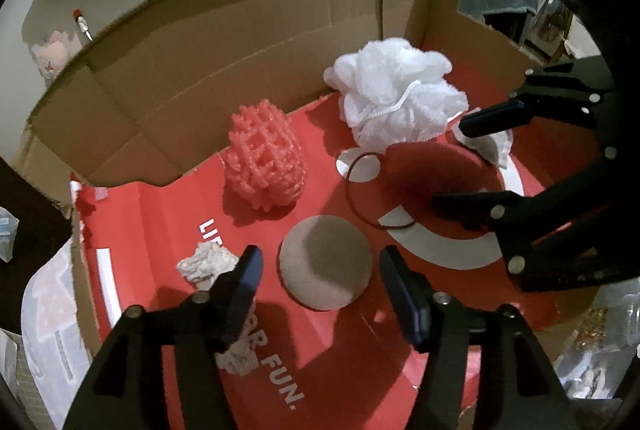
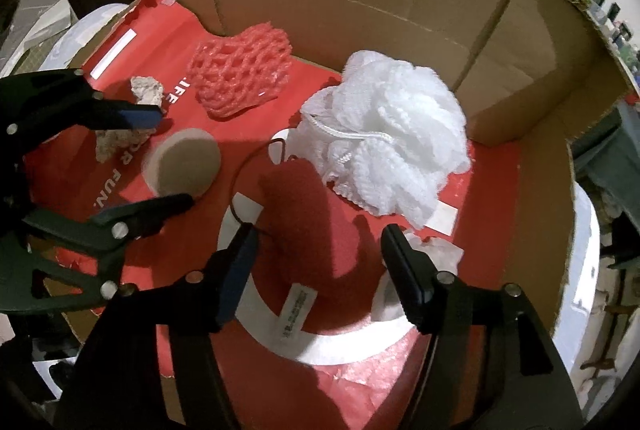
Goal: Organize soft objects
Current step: 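Lower both items into the box and open both tools to release, then withdraw both tools from the box toward the black pom-pom and white bunny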
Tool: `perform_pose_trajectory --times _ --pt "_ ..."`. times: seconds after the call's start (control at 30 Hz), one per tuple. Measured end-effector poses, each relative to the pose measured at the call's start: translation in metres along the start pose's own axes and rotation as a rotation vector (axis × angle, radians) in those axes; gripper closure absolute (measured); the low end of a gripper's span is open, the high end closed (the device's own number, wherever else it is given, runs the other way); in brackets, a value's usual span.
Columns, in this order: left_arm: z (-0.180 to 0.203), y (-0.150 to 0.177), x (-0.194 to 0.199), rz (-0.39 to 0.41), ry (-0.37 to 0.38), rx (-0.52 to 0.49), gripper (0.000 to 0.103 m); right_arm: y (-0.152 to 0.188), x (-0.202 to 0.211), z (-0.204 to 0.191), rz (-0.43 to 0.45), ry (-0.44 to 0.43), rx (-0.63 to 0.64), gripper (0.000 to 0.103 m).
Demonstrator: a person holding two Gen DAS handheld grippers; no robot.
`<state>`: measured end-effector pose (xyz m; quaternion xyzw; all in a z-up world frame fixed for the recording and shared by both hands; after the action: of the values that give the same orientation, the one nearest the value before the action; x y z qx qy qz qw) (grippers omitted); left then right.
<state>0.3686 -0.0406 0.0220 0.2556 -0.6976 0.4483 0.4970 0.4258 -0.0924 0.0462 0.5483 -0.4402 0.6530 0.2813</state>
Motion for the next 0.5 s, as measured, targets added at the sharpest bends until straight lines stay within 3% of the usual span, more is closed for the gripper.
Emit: perform_pose_trajectory --times 0.2,0.33,0.5 --pt "-0.003 0.010 0.028 0.051 0.002 0.042 0.027 0.006 0.026 0.007 0.049 -0.024 -0.056 0.040" --pt "-0.002 0.020 0.056 0.108 -0.005 0.066 0.022 0.013 0.060 0.012 0.118 -0.031 -0.095 0.030" --pt "0.003 0.026 0.094 0.197 0.007 0.104 0.013 0.030 0.106 0.014 0.213 -0.028 -0.132 0.028"
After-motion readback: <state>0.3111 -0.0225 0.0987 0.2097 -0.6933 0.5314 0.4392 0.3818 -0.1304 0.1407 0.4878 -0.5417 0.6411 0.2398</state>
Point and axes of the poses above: each gripper's, at about its wrist camera, not at the fingertips, and x roughly against the way its jaws point, z to its right, y to its underside, the point moved 6 cm from there along -x, roughly the way its jaws point, and after that the axes turned 7 degrees about -z, right-handed, at the moved point
